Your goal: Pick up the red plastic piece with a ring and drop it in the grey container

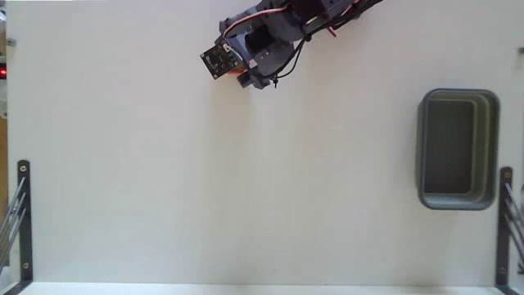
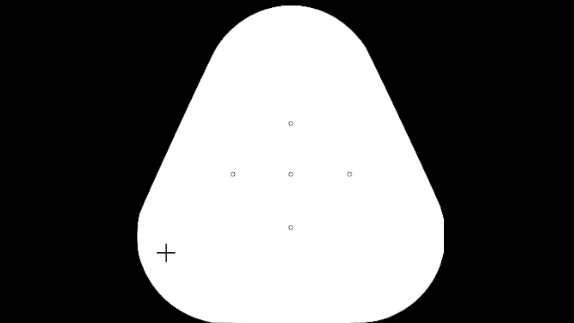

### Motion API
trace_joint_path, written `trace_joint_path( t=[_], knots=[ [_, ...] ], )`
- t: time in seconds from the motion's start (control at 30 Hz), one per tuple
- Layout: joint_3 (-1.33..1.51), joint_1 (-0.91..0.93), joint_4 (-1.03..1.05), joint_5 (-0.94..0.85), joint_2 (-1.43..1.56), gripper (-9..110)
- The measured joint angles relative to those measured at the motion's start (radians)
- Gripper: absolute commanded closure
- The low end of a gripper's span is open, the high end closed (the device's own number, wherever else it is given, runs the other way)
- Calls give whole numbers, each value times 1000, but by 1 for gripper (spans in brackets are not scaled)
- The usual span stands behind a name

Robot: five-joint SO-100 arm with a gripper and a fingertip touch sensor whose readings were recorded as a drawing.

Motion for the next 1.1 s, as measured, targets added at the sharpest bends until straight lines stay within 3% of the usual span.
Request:
trace_joint_path(
  t=[1.1],
  knots=[
    [0, 0, 0, 0, 0, 40]
  ],
)
